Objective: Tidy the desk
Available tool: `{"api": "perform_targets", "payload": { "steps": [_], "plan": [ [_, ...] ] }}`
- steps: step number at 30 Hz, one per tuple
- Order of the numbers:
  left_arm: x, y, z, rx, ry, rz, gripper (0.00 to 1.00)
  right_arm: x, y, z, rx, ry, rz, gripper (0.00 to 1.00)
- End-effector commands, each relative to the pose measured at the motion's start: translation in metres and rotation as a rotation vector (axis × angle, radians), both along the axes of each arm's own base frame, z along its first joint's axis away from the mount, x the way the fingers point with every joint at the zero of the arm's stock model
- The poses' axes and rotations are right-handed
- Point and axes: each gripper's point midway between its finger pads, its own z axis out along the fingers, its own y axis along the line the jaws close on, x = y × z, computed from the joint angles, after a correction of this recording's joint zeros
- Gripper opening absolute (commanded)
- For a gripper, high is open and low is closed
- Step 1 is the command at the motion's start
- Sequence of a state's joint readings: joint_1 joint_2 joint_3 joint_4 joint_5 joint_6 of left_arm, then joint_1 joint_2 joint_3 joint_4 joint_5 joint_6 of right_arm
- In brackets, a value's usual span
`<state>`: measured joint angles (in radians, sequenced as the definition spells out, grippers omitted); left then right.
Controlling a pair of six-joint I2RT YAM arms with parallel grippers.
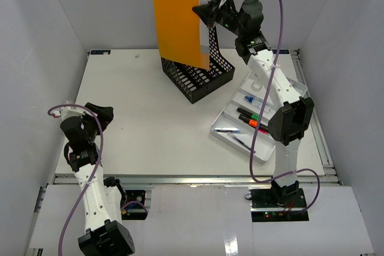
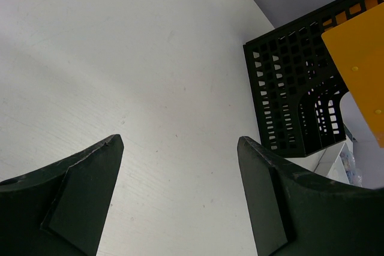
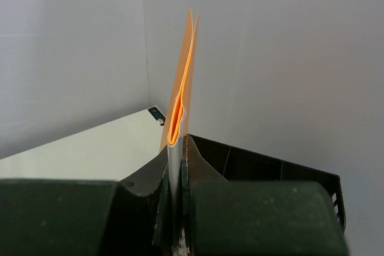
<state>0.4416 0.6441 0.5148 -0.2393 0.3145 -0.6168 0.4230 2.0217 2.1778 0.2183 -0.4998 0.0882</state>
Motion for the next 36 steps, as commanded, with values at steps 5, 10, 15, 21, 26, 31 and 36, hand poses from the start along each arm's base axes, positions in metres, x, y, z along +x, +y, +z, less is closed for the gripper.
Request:
{"api": "perform_targets", "payload": {
  "steps": [5,10,15,21,26,31,36],
  "plan": [
    [0.000,-0.004,0.004,0.020,-0.023,-0.032,0.88,-0.034,-0.037,0.108,0.137,-0.249,-0.044,0.08],
    [0.001,-0.005,0.003,0.016,-0.022,-0.037,0.88,-0.051,-0.056,0.137,0.169,-0.300,-0.054,0.08],
    [0.001,-0.006,0.003,0.014,-0.023,-0.041,0.88,-0.042,-0.070,0.133,0.159,-0.297,-0.091,0.08],
    [0.001,-0.006,0.001,0.013,-0.018,-0.041,0.88,-0.025,-0.087,0.125,0.152,-0.290,-0.135,0.08],
    [0.002,-0.006,0.001,0.012,-0.017,-0.047,0.88,-0.003,-0.093,0.099,0.121,-0.255,-0.169,0.08],
    [0.001,-0.006,0.001,0.012,-0.019,-0.044,0.87,0.017,-0.095,0.074,0.097,-0.222,-0.196,0.08],
    [0.002,-0.006,0.001,0.012,-0.019,-0.044,0.87,0.015,-0.091,0.067,0.094,-0.193,-0.166,0.08]
  ]
}}
